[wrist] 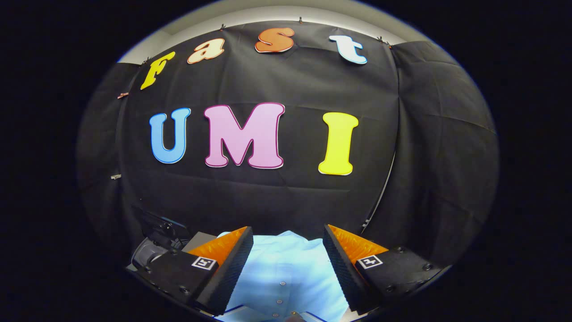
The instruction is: Put the clothes into the washing machine and then close the washing machine lid.
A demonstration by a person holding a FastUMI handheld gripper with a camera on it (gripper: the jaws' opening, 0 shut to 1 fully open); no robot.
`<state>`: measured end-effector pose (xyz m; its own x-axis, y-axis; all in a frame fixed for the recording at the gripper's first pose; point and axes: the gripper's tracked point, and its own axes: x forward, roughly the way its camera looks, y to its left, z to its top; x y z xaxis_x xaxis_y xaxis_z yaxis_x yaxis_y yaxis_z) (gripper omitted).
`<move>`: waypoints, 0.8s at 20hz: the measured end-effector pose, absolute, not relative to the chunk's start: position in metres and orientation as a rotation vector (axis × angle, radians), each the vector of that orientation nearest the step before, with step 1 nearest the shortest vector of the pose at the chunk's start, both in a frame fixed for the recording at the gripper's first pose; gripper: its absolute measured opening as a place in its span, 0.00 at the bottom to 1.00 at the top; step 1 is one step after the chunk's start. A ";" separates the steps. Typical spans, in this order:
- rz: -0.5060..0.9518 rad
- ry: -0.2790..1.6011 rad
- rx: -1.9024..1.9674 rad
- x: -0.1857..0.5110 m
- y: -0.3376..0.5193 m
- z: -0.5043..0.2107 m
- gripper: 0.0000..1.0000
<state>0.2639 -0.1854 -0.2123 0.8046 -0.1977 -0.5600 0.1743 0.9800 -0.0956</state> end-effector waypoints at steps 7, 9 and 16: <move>-0.215 0.825 -0.035 0.264 -0.193 -0.287 0.98; -0.215 0.895 -0.035 0.259 -0.197 -0.309 0.99; -0.222 1.039 -0.051 0.245 -0.206 -0.354 0.98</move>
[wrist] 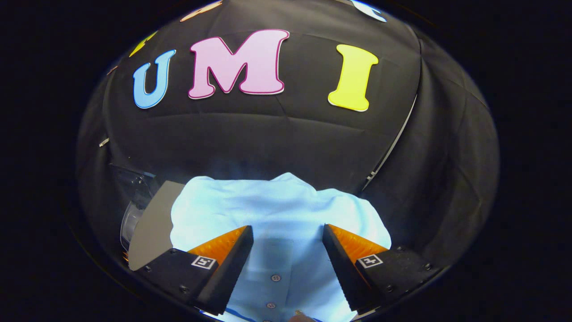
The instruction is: Put the clothes into the washing machine and then close the washing machine lid.
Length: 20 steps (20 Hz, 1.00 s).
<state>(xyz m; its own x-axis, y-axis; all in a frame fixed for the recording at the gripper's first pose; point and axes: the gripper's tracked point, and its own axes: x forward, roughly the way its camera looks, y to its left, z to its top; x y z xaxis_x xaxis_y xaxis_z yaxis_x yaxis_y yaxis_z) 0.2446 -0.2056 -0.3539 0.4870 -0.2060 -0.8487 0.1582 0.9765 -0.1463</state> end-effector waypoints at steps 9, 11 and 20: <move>-0.207 1.113 0.016 0.244 -0.203 -0.363 0.97; -0.170 1.114 0.030 0.247 -0.192 -0.365 0.63; -0.175 1.027 0.003 0.244 -0.182 -0.334 0.07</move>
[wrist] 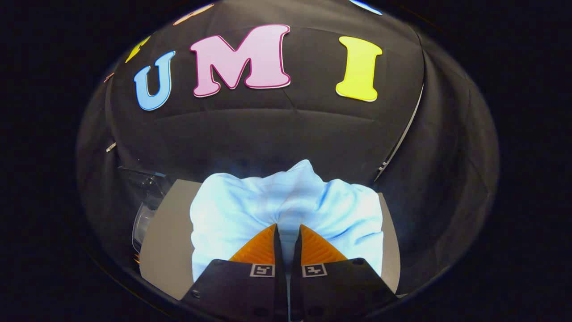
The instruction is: Put the clothes into the washing machine and then close the washing machine lid.
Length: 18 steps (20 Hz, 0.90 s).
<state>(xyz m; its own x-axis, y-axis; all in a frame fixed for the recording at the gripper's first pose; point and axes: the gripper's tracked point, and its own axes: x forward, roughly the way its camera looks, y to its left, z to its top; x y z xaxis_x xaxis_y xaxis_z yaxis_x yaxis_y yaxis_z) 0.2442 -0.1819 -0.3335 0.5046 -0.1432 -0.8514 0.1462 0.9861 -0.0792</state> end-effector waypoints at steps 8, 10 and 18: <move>-0.094 0.838 -0.046 0.245 -0.109 -0.235 0.07; -0.076 0.801 -0.041 0.245 -0.089 -0.212 0.07; -0.016 0.639 -0.045 0.255 -0.021 -0.124 0.07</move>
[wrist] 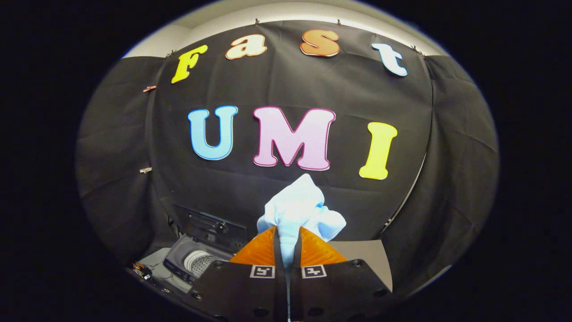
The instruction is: Put the clothes into the washing machine and then close the washing machine lid.
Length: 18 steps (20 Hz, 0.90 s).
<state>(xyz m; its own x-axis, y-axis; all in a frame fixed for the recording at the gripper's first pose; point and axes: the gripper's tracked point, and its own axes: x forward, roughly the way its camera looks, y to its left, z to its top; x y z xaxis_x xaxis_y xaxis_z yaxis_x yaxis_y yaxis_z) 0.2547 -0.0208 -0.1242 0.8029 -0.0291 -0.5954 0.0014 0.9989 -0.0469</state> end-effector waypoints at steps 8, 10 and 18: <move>0.096 0.604 0.012 0.278 0.074 -0.095 0.07; 0.132 0.610 0.020 0.283 0.103 -0.100 0.07; 0.266 0.649 -0.001 0.295 0.201 -0.148 0.07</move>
